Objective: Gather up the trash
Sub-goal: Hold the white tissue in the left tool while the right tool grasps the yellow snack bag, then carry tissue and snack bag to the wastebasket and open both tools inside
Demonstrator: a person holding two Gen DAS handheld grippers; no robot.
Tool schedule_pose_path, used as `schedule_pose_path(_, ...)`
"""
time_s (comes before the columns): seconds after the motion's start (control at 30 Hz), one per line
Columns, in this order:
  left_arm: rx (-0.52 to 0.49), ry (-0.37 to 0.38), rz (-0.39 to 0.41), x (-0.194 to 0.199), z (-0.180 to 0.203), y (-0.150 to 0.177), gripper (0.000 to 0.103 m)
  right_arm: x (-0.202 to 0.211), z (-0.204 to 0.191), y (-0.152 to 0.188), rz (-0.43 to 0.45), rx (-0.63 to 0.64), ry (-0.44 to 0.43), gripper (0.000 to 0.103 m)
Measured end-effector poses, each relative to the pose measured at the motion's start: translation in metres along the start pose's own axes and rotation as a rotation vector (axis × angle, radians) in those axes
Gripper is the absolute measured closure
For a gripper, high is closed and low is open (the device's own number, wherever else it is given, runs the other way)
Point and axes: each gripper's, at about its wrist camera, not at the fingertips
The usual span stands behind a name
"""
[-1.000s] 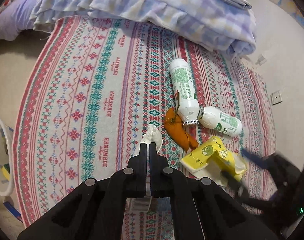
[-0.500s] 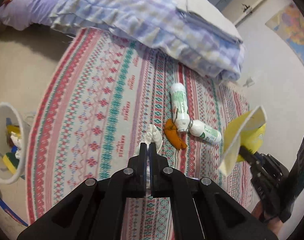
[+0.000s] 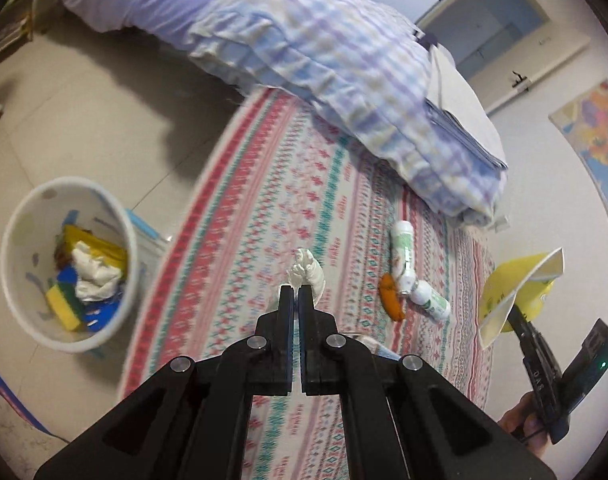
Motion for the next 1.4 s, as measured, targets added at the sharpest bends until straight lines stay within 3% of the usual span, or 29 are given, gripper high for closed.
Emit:
schedule_pose_path(0.37, 0.178, -0.062, 0.034, 0.032, -0.112, -0.005, 0.102, -0.022, -0.08, 0.006, -0.049, 0.076, -0.168, 0.093)
schedule_pose_path(0.53, 0.245, -0.095, 0.002, 0.03, -0.158, 0.001, 0.102, -0.032, -0.128, 0.017, -0.079, 0.148, -0.254, 0.093)
schedule_pose_path(0.83, 0.267, -0.123, -0.064, 0.008, -0.176, -0.002, 0.098, -0.047, -0.203, 0.042, -0.121, 0.258, -0.336, 0.093)
schedule_pose_path(0.9, 0.276, -0.102, -0.082, 0.005, -0.181, -0.005, 0.096, -0.05, -0.213, 0.044, -0.124, 0.267, -0.348, 0.093)
schedule_pose_path(1.07, 0.332, -0.02, -0.035, 0.025, -0.19, -0.002, 0.096, -0.058, -0.234, 0.049, -0.141, 0.273, -0.37, 0.093)
schedule_pose_path(1.2, 0.425, -0.044, 0.038, 0.048, -0.207, 0.005, 0.096, -0.07, -0.255, 0.056, -0.167, 0.295, -0.386, 0.093)
schedule_pose_path(1.4, 0.578, -0.027, 0.077, 0.065, -0.24, 0.017, 0.096, -0.087, -0.31, 0.059, -0.178, 0.368, -0.421, 0.093)
Point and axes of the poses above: each gripper's, at about its wrist camera, not at the fingertips, and x roughly against the way its jaws point, z to its right, y to its underside, and after that the axes turned 6 degrees about -x, right-handed
